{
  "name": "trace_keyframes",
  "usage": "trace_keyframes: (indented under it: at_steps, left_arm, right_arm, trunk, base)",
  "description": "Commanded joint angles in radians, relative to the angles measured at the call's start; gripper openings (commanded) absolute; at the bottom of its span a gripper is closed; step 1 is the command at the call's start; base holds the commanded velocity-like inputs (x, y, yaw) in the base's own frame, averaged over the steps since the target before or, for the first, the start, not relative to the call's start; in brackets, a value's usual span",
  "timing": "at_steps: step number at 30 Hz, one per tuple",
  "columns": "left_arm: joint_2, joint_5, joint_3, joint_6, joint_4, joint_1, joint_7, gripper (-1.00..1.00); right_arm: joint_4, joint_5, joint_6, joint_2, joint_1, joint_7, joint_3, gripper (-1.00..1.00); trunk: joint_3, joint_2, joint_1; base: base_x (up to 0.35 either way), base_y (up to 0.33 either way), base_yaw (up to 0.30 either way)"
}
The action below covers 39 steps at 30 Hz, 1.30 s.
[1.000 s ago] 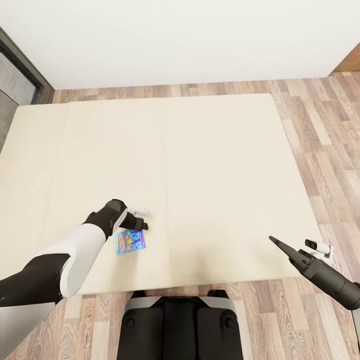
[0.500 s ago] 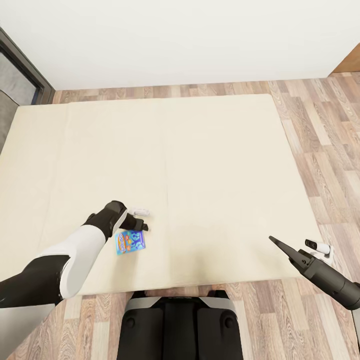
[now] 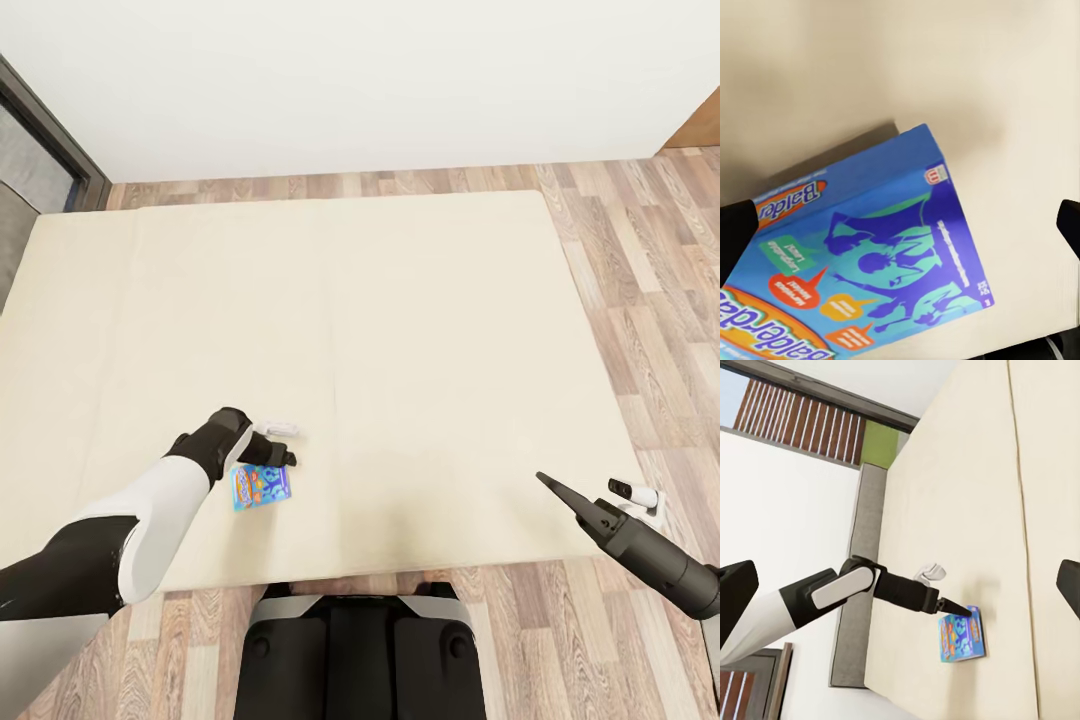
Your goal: Put all the toys in the child's room - the three board games (two on the bed and one on the table), the two jigsaw puzzles on the table, and the tennis ball on the table - inside the toy box on the table in the child's room.
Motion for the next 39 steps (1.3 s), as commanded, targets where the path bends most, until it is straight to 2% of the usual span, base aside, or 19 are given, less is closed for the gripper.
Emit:
trace_keyframes:
  at_steps: [1,8,11,12,18,20,23,27,30,35,39]
  left_arm:
    - [0.0,-0.009,0.011,0.0,-0.002,0.001,-0.007,1.0]
    - [0.005,-0.003,0.037,-0.032,-0.002,0.012,-0.014,1.0]
    - [0.006,-0.002,0.042,-0.041,-0.005,0.023,-0.016,1.0]
    - [0.012,-0.002,0.044,-0.043,-0.007,0.026,-0.019,1.0]
    - [0.025,-0.002,0.061,-0.041,-0.013,0.027,-0.02,1.0]
    - [0.033,-0.002,0.08,-0.041,-0.015,0.027,-0.021,1.0]
    - [0.042,-0.002,0.106,-0.041,-0.016,0.027,-0.02,1.0]
    - [0.045,-0.002,0.114,-0.042,-0.017,0.027,-0.02,1.0]
    - [0.059,-0.002,0.118,-0.041,-0.017,0.027,-0.021,1.0]
    - [0.072,-0.002,0.124,-0.041,-0.018,0.027,-0.023,1.0]
    - [0.097,0.002,0.127,-0.041,-0.018,0.027,-0.035,1.0]
  right_arm:
    - [0.0,-0.003,0.007,0.0,0.0,0.001,0.0,1.0]
    - [0.0,-0.002,0.006,0.003,0.0,-0.007,0.0,1.0]
    - [-0.001,-0.003,0.007,0.005,0.0,-0.06,0.004,1.0]
    - [-0.002,-0.004,0.007,0.008,0.0,-0.116,0.01,1.0]
    - [-0.003,-0.004,0.006,0.006,0.0,-0.162,0.063,1.0]
    - [-0.003,-0.004,0.006,0.007,0.0,-0.182,0.077,1.0]
    - [-0.003,-0.004,0.01,0.009,0.0,-0.241,0.086,1.0]
    - [-0.004,-0.004,0.016,0.009,0.0,-0.32,0.097,1.0]
    - [-0.005,-0.005,0.02,0.005,0.0,-0.388,0.135,1.0]
    - [-0.004,-0.006,0.021,0.0,0.0,-0.422,0.163,1.0]
    - [-0.003,-0.005,0.021,-0.002,0.0,-0.432,0.17,1.0]
  trunk:
    - [-0.001,-0.001,0.001]
    - [-0.001,-0.001,0.001]
    - [-0.001,-0.001,0.001]
    - [-0.001,-0.001,0.001]
    - [-0.001,-0.001,0.001]
    - [-0.001,-0.001,0.001]
    - [-0.001,-0.001,0.001]
    - [-0.001,-0.001,0.001]
    - [-0.001,-0.001,0.001]
    - [-0.001,-0.001,0.001]
    - [-0.001,-0.001,0.001]
  base:
    - [0.0,0.0,0.0]
    - [0.0,0.0,0.0]
    - [0.0,0.0,0.0]
    - [0.0,0.0,0.0]
    - [0.0,0.0,0.0]
    - [0.0,0.0,0.0]
    - [0.0,0.0,0.0]
    - [0.0,0.0,0.0]
    - [0.0,0.0,0.0]
    - [0.0,0.0,0.0]
    - [0.0,0.0,0.0]
